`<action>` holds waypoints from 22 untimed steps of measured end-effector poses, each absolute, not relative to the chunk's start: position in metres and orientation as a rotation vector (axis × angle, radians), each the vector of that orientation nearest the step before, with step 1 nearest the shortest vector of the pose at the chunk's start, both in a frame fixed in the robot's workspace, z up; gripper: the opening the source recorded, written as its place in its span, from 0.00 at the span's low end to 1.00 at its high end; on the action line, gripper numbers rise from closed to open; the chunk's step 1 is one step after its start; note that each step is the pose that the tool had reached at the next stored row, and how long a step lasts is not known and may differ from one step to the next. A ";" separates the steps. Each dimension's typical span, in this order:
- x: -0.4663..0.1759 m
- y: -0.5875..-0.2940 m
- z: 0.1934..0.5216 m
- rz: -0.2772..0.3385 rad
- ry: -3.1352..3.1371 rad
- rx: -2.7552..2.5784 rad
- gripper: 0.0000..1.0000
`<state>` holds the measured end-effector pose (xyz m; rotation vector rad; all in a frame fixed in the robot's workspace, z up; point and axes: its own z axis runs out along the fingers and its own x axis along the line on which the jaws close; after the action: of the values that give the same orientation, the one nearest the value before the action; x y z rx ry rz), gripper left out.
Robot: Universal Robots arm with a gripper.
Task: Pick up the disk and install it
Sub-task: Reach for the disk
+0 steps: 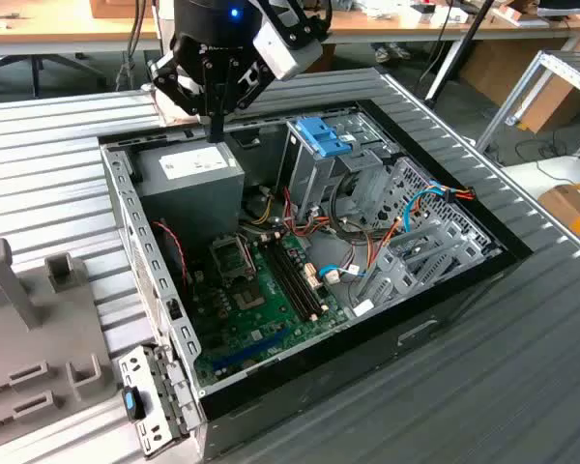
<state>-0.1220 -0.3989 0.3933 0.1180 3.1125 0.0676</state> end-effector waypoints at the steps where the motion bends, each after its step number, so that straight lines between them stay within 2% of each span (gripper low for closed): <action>1: -0.122 -0.399 0.393 0.068 3.113 0.118 0.11; 22: -0.132 -0.399 0.393 0.068 3.112 0.118 0.11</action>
<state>-0.1319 -0.3989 0.3933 0.1180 3.1125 0.0677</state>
